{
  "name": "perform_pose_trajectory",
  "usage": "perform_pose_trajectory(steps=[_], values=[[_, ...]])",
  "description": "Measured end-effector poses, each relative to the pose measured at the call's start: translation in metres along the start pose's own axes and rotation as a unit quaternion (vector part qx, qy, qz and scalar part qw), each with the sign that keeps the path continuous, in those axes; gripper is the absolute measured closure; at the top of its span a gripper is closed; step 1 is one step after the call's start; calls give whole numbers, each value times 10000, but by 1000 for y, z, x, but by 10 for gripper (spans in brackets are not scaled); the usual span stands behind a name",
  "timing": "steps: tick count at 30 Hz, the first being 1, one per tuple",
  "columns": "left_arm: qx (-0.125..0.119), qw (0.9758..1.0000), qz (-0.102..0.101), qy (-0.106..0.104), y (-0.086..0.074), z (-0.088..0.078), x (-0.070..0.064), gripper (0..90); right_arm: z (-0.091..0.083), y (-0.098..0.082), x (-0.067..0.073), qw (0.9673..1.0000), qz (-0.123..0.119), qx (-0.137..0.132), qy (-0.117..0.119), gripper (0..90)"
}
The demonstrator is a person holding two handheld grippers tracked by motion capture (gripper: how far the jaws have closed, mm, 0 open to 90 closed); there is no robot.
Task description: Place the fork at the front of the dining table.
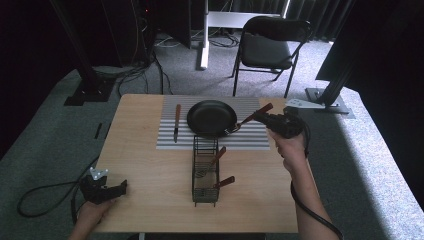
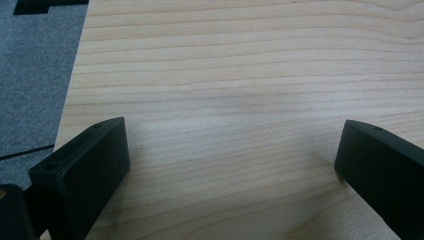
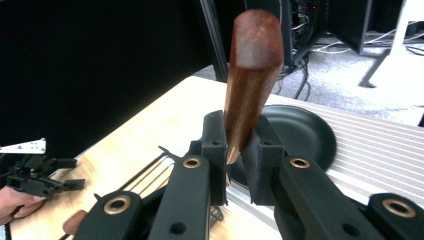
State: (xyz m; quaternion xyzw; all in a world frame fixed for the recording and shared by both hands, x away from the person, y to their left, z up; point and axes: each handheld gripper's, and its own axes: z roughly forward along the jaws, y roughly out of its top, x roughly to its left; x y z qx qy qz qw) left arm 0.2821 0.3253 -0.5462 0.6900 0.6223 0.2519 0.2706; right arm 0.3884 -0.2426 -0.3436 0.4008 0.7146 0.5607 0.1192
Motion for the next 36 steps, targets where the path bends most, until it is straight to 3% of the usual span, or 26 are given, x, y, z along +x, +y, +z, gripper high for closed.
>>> perform_pose_trajectory(steps=[13, 21, 28, 33, 36], values=[[5, 10000, 3, 1, 0, 0, 0, 9, -10, -15, -30, 9984, 177, 92, -520, 809], [7, 10000, 0, -3, 0, 0, 0, 10, -6, -30, -43, 9959, 213, 226, -849, 809], [6, 10000, -1, -2, 0, 0, 0, 10, 4, -40, -45, 9899, 163, 597, -1277, 809], [6, 10000, -1, -3, 0, 0, 0, 10, 10, -48, -48, 9869, 217, 664, -1451, 809], [6, 10000, 1, -2, 0, 0, 0, 10, 15, -51, -49, 9835, 157, 724, -1648, 809]])
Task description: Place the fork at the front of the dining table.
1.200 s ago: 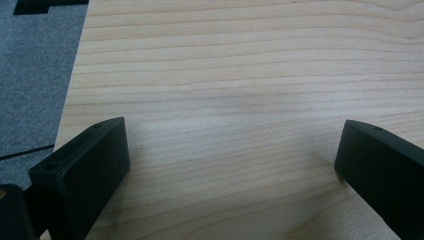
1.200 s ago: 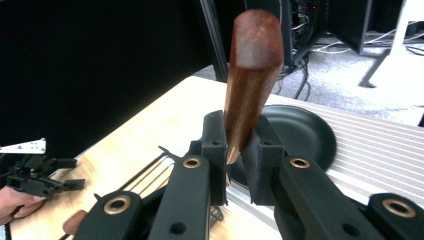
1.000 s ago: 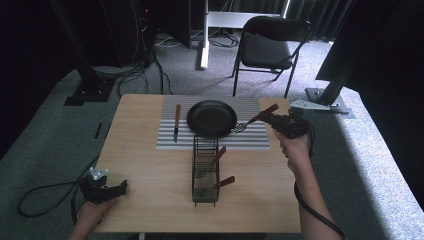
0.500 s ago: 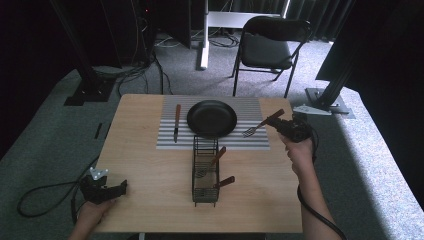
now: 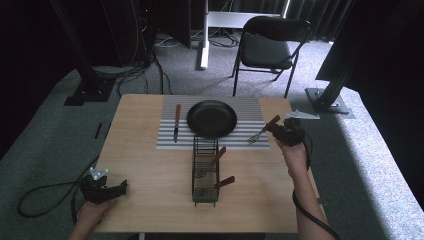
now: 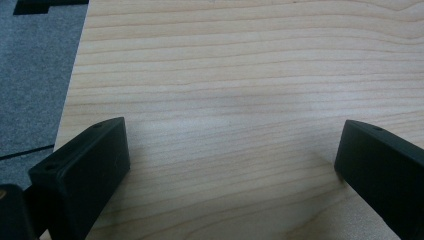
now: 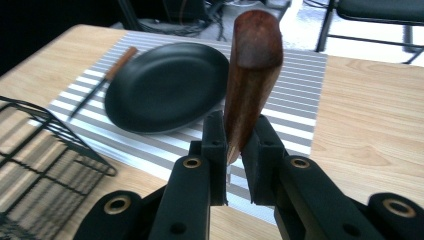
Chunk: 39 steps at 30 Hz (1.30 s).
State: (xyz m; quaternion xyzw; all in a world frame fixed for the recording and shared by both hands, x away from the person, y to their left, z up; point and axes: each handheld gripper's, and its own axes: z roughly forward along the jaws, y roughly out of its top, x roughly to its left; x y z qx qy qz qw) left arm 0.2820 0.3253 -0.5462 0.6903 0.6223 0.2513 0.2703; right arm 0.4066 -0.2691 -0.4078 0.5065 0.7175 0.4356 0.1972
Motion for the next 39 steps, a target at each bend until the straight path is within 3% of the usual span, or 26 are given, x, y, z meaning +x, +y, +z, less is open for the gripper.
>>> perform_pose_trajectory(steps=[14, 22, 26, 39], values=[[-1, 10000, -1, 0, 0, 0, 0, 10, 20, -4, 2, 9986, -184, 278, -421, 809], [2, 10000, -1, 0, 0, 0, 0, 10, 28, -3, 6, 9976, -270, 407, -500, 808], [0, 10000, -1, -1, 0, 0, 0, 9, 32, -1, 11, 9970, -387, 374, -560, 808], [0, 10000, -2, -1, 0, 0, 0, 10, 57, 1, 16, 9968, -303, 131, -724, 804]])
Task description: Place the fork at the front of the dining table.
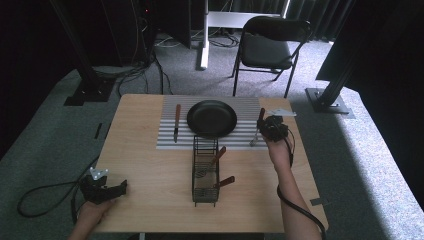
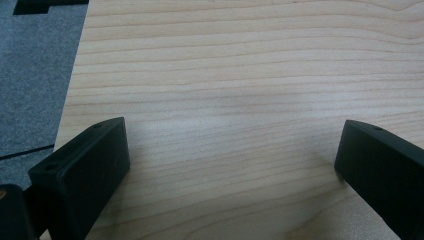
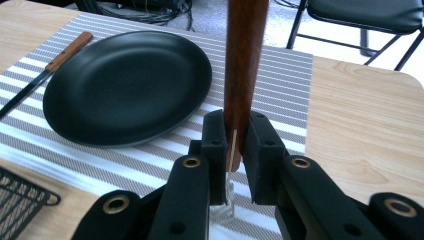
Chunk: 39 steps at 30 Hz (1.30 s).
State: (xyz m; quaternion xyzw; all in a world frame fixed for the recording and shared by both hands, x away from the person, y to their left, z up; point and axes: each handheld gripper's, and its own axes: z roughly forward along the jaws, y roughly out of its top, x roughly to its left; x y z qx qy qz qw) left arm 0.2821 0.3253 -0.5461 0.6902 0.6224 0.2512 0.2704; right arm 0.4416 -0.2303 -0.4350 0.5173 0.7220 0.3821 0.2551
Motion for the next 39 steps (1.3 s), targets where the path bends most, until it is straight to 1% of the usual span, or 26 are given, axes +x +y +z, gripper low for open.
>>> perform_pose_trajectory(steps=[1, 3, 6, 8, 11, 15, 17, 20, 22, 24, 25, 27, 29, 30, 35, 37, 38, 39], values=[[0, 10000, 0, 0, 0, 0, 0, 10, 3, 2, 0, 10000, 11, 12, -38, 805], [0, 10000, 0, 0, 0, 0, 0, 10, 9, 6, 0, 10000, 32, 32, -25, 804], [-1, 10000, 1, 0, 0, 0, 0, 9, 20, 13, 0, 9999, 38, 61, -71, 805], [-1, 10000, 0, 0, 0, 0, 0, 9, 30, 17, -2, 9999, 104, 98, -90, 805], [-1, 10000, 0, 0, 0, 0, 0, 10, 44, 26, -5, 9995, 167, 253, -86, 805], [-2, 10000, 0, 1, 0, 0, 0, 10, 66, 34, -4, 9989, 164, 414, -110, 805], [-1, 10000, -1, 1, 0, 0, 0, 10, 76, 38, -5, 9983, 221, 520, -119, 805], [-1, 10000, 2, 0, 0, 0, 0, 10, 92, 43, -4, 9970, 219, 727, -178, 805], [-1, 10000, 1, 1, 0, 0, 0, 10, 102, 46, -3, 9957, 207, 869, -237, 805], [4, 10000, 6, 1, 0, 0, 0, 10, 113, 47, -2, 9940, 231, 1006, -360, 805], [-5, 10000, -3, 0, 0, 0, 0, 10, 119, 47, -3, 9932, 306, 1075, -335, 805], [-7, 10000, -4, 0, 0, 0, 0, 10, 130, 46, -4, 9912, 399, 1209, -366, 806], [-7, 10000, -4, 0, 0, 0, 0, 10, 139, 45, -5, 9894, 460, 1328, -356, 805], [-6, 10000, -6, 0, 0, 0, 0, 9, 145, 45, -5, 9880, 452, 1430, -379, 806], [-7, 10000, -8, 0, 0, 0, 0, 10, 164, 35, -6, 9824, 555, 1733, -425, 805], [-8, 10000, -8, 0, 0, 0, 0, 10, 170, 30, -6, 9796, 567, 1880, -435, 805], [-7, 10000, -7, 0, 0, 0, 0, 10, 172, 28, -5, 9790, 562, 1911, -445, 802], [-7, 10000, -8, 0, 0, 0, 0, 9, 172, 28, -5, 9793, 587, 1884, -445, 799]])
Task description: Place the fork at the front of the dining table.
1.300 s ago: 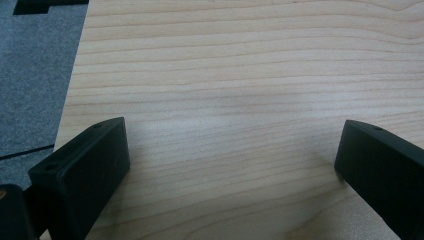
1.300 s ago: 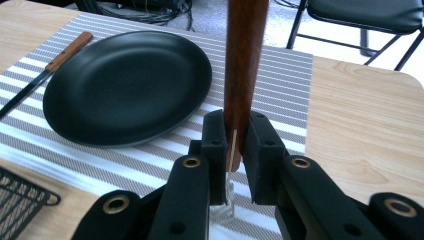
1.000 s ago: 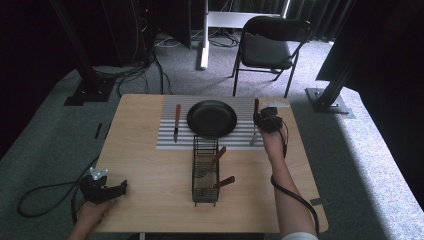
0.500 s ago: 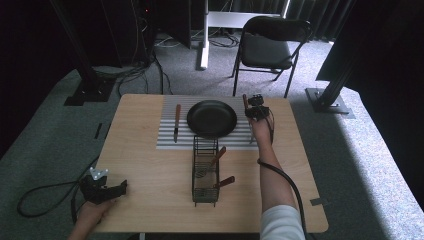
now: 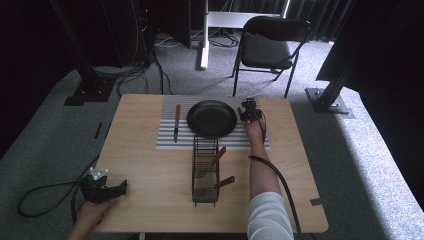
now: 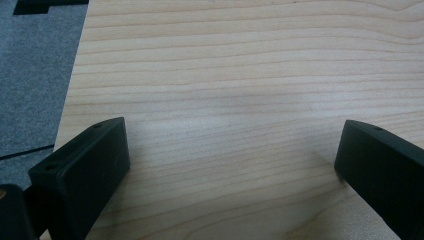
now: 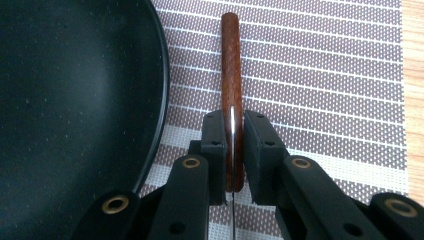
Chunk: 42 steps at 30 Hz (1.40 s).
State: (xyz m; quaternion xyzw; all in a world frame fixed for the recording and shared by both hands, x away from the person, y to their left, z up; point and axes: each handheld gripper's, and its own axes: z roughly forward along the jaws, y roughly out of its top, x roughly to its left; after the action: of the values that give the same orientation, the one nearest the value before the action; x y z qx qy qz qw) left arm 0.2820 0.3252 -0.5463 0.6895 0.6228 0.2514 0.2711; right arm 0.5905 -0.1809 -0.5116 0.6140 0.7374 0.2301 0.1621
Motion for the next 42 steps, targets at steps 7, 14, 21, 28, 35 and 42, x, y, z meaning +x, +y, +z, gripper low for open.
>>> perform_pose_trajectory(steps=[7, 14, 21, 28, 35, 42], values=[[0, 10000, 3, 0, 0, 0, 0, 9, -14, 5, -2, 9998, 209, 58, 47, 611], [6, 10000, 8, 1, 0, 0, 0, 10, -56, -4, -4, 9976, 207, -196, 638, 531], [4, 10000, 6, 1, 0, 0, 0, 10, -78, -41, -6, 9973, 33, -300, 666, 646], [4, 10000, 7, 1, 0, 0, 0, 10, -70, -58, -9, 9988, -62, -169, 460, 726], [4, 10000, 6, 1, 0, 0, 0, 10, -52, -61, -12, 9995, -95, 103, 273, 790], [4, 10000, 7, 1, 0, 0, 0, 10, -49, -65, -29, 9992, 278, 57, 282, 747]])
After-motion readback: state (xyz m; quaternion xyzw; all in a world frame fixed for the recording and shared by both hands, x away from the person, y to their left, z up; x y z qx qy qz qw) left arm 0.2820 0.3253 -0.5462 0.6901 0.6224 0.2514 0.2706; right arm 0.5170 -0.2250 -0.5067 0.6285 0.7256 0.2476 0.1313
